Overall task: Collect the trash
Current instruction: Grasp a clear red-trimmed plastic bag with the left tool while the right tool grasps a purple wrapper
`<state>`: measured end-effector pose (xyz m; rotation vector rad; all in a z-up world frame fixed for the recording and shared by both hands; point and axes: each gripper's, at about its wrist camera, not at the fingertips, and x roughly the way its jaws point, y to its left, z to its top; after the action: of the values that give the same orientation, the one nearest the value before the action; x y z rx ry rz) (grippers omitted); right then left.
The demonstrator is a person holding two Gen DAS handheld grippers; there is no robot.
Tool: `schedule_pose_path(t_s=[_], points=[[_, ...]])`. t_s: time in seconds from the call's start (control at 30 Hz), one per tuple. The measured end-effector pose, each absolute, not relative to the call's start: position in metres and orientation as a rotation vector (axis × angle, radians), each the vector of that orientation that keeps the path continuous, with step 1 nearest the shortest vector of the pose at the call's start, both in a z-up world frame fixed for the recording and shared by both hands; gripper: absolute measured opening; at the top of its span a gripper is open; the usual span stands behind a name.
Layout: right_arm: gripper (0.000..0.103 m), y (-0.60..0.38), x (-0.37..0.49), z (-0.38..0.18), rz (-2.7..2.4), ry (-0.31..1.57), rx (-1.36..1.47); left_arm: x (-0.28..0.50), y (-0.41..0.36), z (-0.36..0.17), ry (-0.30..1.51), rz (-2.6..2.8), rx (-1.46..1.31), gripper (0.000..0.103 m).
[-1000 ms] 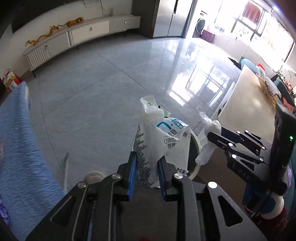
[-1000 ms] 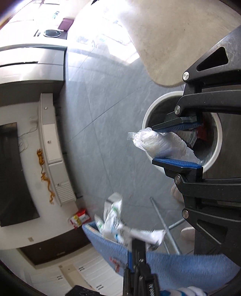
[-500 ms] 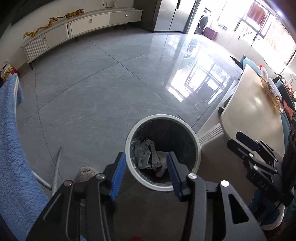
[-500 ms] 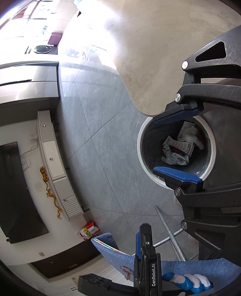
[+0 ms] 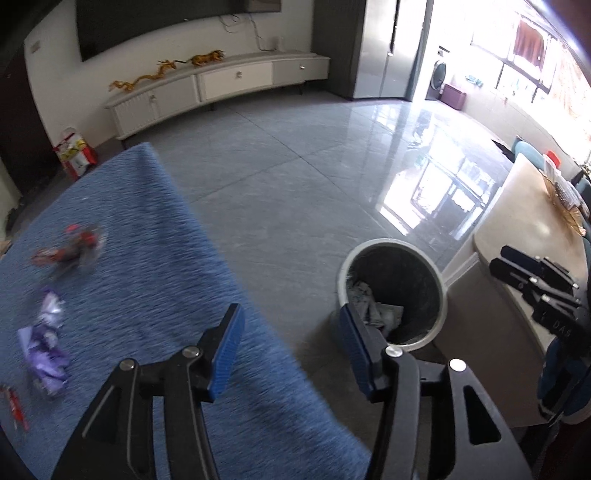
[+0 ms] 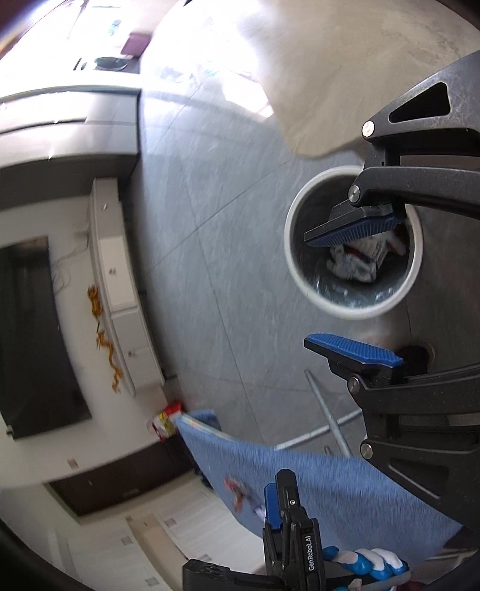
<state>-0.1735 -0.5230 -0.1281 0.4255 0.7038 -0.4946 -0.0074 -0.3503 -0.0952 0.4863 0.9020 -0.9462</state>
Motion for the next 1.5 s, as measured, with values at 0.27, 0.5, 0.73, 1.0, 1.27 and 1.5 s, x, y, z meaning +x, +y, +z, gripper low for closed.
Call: schedule_pose_path(t_s=[0.27,0.5,0.73,1.0,1.27,1.5], points=[[0.049,-0.466,-0.130,-0.099,-0.342,0.700,0.361,0.028,-0.238,-0.086,0.855,-0.760,0.476,0.052],[0.050,-0.410,-0.078,-0.092,-0.220,0.754,0.292,0.066,-0.115,-0.087,0.845,-0.580,0.416,0.065],[0.052,-0.349,-0.012,-0.092,-0.054,0.813,0.261,0.116,-0.025,-0.087,0.858,-0.425,0.322,0.066],[0.056,-0.279,0.081,-0.109,0.127,0.882,0.239,0.174,0.008,-0.107,0.912,-0.353,0.242,0.066],[0.059,-0.244,0.145,-0.131,0.191,0.935,0.200,0.198,0.009,-0.131,0.944,-0.362,0.213,0.066],[0.059,-0.240,0.168,-0.153,0.183,0.968,0.222,0.207,0.012,-0.144,0.950,-0.364,0.177,0.065]])
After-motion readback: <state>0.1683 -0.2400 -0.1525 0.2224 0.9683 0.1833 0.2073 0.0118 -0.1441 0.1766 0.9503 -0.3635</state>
